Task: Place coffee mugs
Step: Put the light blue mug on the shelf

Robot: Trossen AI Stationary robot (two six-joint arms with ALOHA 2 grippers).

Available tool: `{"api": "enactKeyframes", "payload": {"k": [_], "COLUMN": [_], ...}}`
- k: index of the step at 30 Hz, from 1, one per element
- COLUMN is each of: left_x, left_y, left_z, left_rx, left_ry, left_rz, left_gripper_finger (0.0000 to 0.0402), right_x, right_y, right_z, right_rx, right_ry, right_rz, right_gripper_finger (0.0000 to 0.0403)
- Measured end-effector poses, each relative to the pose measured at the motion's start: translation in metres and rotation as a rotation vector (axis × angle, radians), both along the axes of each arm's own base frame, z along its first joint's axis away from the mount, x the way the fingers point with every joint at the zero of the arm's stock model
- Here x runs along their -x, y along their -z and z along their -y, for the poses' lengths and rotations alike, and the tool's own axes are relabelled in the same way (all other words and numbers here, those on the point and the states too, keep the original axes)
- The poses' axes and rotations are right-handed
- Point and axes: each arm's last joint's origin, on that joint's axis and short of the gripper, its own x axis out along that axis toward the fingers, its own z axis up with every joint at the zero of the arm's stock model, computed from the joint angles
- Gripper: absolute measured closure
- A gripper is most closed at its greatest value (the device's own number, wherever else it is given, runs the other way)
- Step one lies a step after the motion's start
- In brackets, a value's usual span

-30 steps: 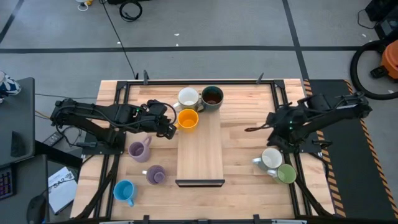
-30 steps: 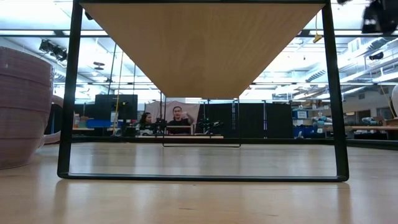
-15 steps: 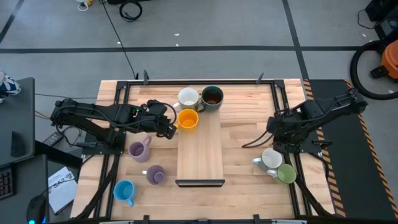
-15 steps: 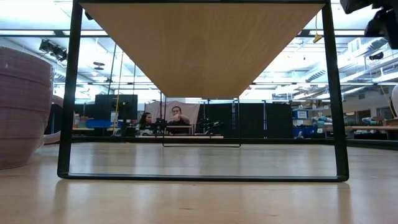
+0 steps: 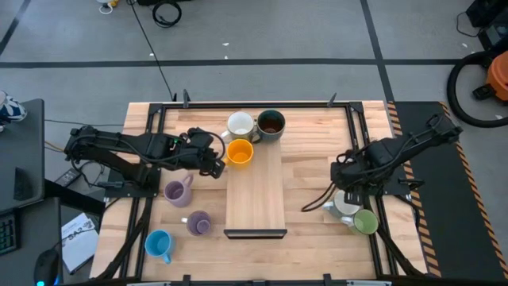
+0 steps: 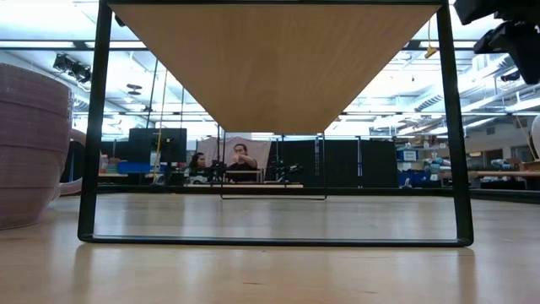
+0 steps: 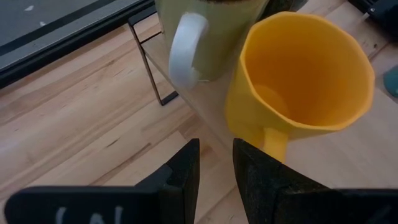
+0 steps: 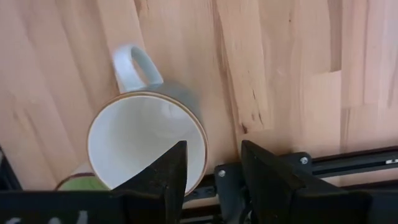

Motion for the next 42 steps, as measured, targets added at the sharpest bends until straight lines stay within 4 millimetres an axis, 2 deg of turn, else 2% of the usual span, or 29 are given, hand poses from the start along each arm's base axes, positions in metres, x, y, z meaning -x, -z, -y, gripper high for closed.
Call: {"api": "enactKeyframes", "payload": {"k": [14,42], "left_x": [0.002,0.002], "left_y": [0.000,0.000], "left_z": [0.014,0.014], "left_rx": [0.000,-0.001], "left_ry": [0.055,0.055], "left_rz": [0.000,0.001], "left_gripper_finger": [0.0299,0.0299], "right_x": [-0.018,-0.043], "right_y": [0.014,0.045], "right_z": [-0.008,-0.019], "right_rx": [0.033,0.065], "right_ry": [-0.092,-0.180], "right_rz": [-0.069,-0.242], "right_gripper_finger": [0.0246,0.0246]}}
